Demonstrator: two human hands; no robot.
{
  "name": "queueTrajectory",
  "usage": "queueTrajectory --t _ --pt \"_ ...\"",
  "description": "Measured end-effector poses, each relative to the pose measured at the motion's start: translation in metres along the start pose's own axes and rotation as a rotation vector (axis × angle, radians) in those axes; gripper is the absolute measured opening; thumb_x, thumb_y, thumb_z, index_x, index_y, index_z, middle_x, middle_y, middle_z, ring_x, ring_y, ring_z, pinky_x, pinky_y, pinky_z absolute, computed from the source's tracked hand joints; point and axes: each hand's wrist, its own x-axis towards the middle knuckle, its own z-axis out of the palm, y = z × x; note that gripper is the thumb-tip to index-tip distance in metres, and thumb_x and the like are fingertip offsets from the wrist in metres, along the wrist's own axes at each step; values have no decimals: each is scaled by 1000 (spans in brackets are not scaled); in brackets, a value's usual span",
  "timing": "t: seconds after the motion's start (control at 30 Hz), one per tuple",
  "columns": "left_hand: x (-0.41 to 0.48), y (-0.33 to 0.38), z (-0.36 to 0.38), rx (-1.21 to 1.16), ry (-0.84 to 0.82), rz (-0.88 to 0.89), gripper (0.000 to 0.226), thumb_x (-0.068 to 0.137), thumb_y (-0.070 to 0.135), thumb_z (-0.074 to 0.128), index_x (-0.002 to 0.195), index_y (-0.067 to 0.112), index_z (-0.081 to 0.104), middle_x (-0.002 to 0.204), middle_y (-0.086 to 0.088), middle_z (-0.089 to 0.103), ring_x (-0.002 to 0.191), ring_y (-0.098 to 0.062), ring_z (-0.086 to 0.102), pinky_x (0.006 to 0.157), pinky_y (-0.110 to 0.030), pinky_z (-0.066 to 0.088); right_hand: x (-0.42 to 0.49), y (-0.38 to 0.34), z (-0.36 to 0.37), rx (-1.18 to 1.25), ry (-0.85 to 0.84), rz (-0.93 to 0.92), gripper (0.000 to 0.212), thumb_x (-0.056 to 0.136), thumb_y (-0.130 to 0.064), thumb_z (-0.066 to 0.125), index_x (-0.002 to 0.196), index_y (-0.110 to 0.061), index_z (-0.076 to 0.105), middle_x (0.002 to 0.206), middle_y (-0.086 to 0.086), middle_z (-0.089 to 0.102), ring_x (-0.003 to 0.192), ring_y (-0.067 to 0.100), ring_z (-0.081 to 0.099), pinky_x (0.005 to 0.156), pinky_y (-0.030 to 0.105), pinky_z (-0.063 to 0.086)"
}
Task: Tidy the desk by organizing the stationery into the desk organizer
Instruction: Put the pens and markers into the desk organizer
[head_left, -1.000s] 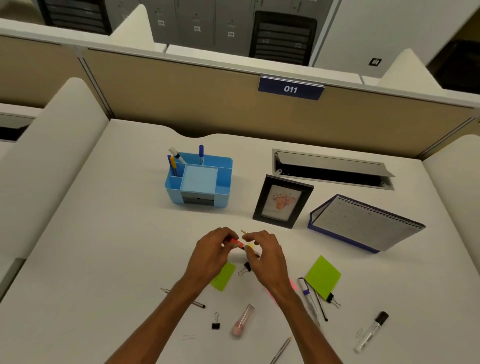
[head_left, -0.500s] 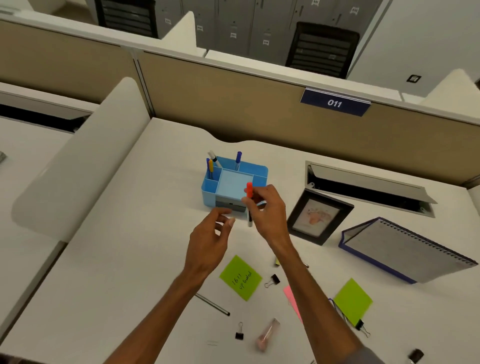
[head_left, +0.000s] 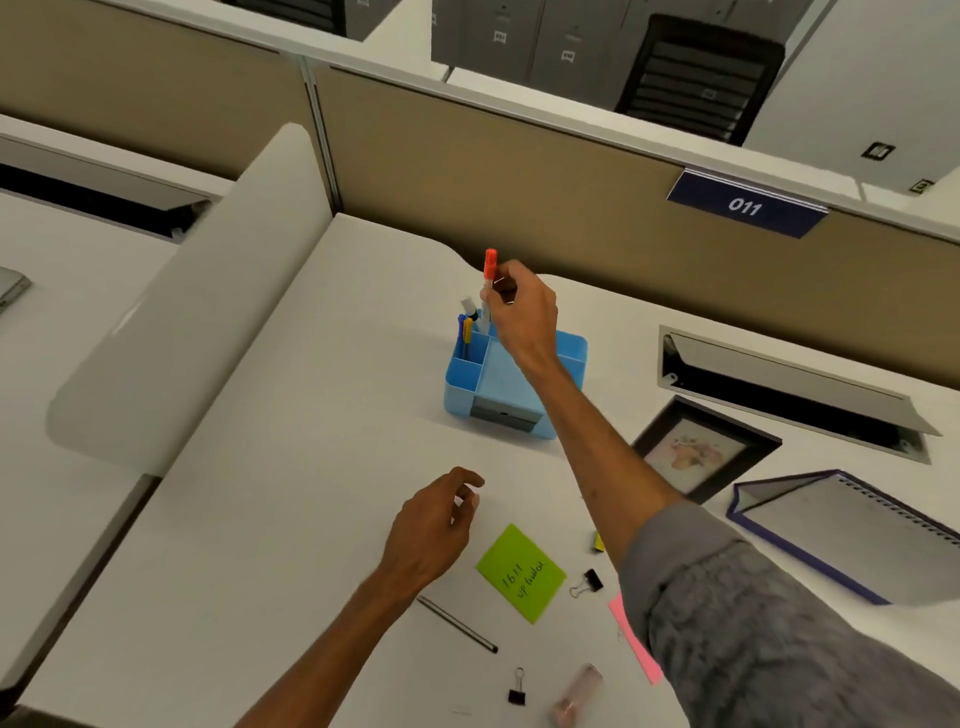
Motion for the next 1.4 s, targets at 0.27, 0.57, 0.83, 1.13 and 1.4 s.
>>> queueTrajectory --t 0.27,0.57,0.83,1.13,1.4 --pt "0 -18 -7 27 -17 -26 21 108 32 54 127 40 60 111 18 67 89 -4 65 81 -30 57 8 6 21 -62 -44 13 23 96 -26 75 112 -10 70 108 6 74 94 15 66 91 29 57" --pt "-5 -23 -5 15 -11 -39 20 107 30 56 123 39 62 108 17 68 88 -4 64 80 -31 56 -1 21 22 -165 -197 69 24 96 -25 75 114 -9 73 113 9 74 97 16 65 92 28 53" --pt "-13 -6 8 14 -21 -11 19 107 30 57 123 38 63 108 17 68 85 1 63 74 -24 51 -21 23 -5 -75 -129 16 12 96 -12 73 107 -9 76 107 7 75 96 14 67 92 29 60" --pt "-26 31 47 34 -92 29 22 105 26 54 120 41 60 107 18 68 86 -4 68 73 -28 56 -127 56 -92 163 -71 168 13 95 -10 73 107 -13 77 105 -4 76 94 6 70 85 13 55" --pt "-53 73 105 56 -132 117 24 102 22 58 118 38 61 102 18 70 83 -2 64 76 -33 56 -290 89 -153 283 31 430 15 97 -9 67 101 -18 78 98 -9 78 93 8 72 82 19 58"
